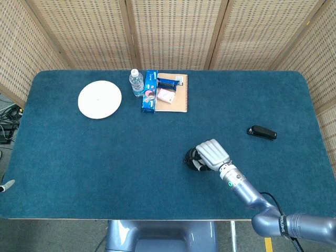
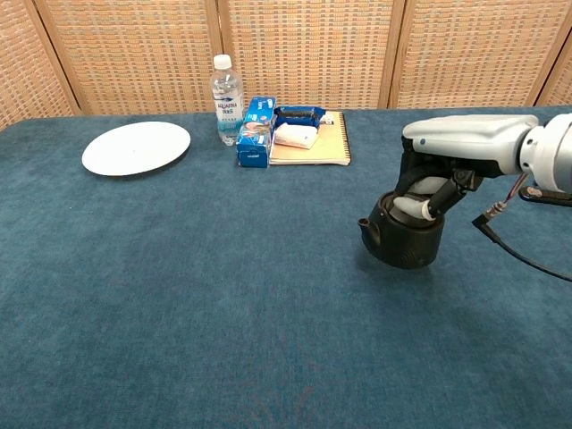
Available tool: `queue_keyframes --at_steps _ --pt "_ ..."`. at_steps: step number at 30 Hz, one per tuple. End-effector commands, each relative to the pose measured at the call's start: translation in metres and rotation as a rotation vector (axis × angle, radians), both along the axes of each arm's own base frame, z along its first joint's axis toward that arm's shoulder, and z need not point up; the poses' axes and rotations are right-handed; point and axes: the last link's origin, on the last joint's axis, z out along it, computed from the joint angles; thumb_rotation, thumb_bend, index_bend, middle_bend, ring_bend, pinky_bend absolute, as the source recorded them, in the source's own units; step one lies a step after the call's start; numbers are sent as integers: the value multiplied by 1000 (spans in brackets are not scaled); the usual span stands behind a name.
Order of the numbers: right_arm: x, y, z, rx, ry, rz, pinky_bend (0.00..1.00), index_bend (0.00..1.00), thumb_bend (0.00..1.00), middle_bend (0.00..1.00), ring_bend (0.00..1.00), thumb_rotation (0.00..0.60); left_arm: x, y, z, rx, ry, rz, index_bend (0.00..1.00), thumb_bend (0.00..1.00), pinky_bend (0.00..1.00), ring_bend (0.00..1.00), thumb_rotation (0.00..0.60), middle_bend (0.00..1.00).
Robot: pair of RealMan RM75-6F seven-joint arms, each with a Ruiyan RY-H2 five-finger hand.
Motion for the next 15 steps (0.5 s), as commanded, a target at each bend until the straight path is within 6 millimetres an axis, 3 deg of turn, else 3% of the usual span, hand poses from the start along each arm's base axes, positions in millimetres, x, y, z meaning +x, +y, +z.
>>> queue_keyframes --at_steps 1,7,15 --pt "9 -2 9 -21 4 21 905 1000 827 1000 1000 526 0 0 1 2 -2 -2 0 0 0 0 600 0" --pt "30 -5 25 -61 47 72 904 1000 823 1000 1000 517 -1 -1 3 5 -12 -5 0 0 0 0 600 0" --pt "52 -3 29 -72 76 83 904 1000 819 1000 1000 513 -1 -2 5 5 -21 -8 0 0 0 0 600 0"
